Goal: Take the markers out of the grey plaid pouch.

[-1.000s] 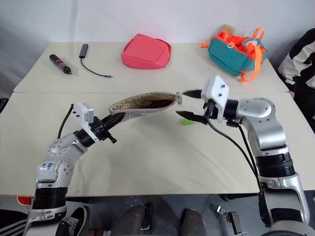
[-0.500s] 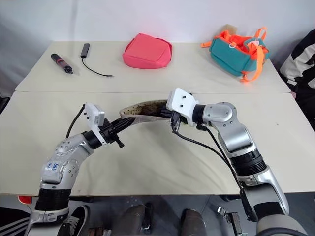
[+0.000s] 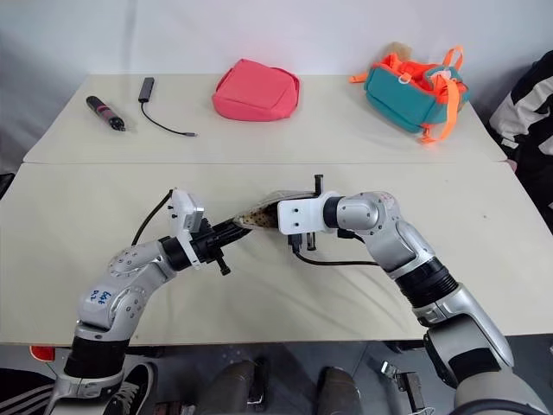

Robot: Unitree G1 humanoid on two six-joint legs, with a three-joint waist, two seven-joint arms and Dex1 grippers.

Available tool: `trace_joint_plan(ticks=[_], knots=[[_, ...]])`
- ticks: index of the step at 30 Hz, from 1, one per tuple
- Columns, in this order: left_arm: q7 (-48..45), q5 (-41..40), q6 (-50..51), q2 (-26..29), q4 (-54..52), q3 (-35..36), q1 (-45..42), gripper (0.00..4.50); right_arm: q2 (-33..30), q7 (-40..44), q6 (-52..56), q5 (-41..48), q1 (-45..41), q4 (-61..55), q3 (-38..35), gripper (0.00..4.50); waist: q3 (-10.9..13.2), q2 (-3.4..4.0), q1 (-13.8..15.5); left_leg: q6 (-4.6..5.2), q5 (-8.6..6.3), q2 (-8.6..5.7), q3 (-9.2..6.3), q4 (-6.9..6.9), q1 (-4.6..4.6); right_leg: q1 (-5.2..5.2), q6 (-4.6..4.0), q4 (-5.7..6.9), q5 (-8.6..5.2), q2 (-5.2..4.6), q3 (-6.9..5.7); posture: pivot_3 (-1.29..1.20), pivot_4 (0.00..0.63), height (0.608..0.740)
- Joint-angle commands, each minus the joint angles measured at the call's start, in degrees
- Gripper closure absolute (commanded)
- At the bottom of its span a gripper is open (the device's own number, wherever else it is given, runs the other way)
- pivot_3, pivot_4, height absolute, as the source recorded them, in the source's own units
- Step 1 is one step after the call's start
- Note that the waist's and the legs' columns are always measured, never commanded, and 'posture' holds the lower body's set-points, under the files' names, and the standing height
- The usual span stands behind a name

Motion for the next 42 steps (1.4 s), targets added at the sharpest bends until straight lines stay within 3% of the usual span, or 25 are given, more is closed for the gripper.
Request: trace_joint_plan(ticks=[1, 10, 21, 29, 39, 42], knots=[[-1.02, -2.04, 0.21, -0.14, -3.05, -0.11, 0.28, 4.5, 0.14, -0.17, -0.7, 0.01, -0.38, -0.38, -1.82, 3.57, 0.0, 0.0, -0.14, 0.0, 0.0, 0.0, 0.0, 0.0, 0.0, 0.0, 0.0, 0.0, 0.0, 0.0, 0.0, 0.0, 0.15, 0.74], [-0.89, -3.69, 1.12, -1.2, -2.26, 1.03, 0.02, 4.5, -0.12, 0.44, -1.67, -1.07, -0.15, -1.32, -1.16, 0.63, 0.0, 0.0, -0.73, 0.0, 0.0, 0.01, 0.01, 0.0, 0.0, 0.01, -0.01, 0.0, 0.0, 0.0, 0.01, 0.0, 0.15, 0.74], [0.01, -6.95, 5.25, -1.68, -2.56, 2.56, -0.41, 4.5, 0.8, 1.93, -2.64, -1.13, -0.73, -1.52, -1.64, 0.63, 0.0, 0.0, -0.82, 0.0, 0.01, 0.02, 0.0, 0.01, 0.01, 0.01, -0.01, 0.01, 0.01, 0.01, 0.03, 0.0, 0.15, 0.74], [0.99, -5.72, 4.22, -1.69, -1.89, 2.71, -0.6, 4.5, -0.38, 1.72, -4.64, -2.09, -0.26, -2.55, -1.93, 3.07, 0.0, 0.0, -0.81, 0.0, 0.01, 0.02, 0.01, 0.02, 0.02, 0.02, -0.01, 0.01, 0.01, 0.02, 0.03, 0.0, 0.15, 0.74], [3.0, -3.78, 2.71, -1.76, 0.1, 2.89, -1.73, 4.5, -1.51, 3.58, -3.71, 0.34, -0.44, -6.56, -4.28, 3.07, 0.0, 0.0, -0.77, 0.0, 0.01, 0.02, 0.01, 0.02, 0.01, 0.02, -0.01, 0.0, 0.01, 0.02, 0.04, 0.0, 0.15, 0.74], [0.11, -1.33, 1.48, 0.51, -0.77, -0.43, -0.81, 4.5, -2.77, 3.88, -4.99, -1.98, -1.52, -6.04, -3.61, 3.07, 0.0, 0.0, -0.8, 0.0, 0.01, 0.02, 0.01, 0.02, 0.03, 0.03, -0.02, 0.01, 0.01, 0.02, 0.03, 0.0, 0.15, 0.74]])
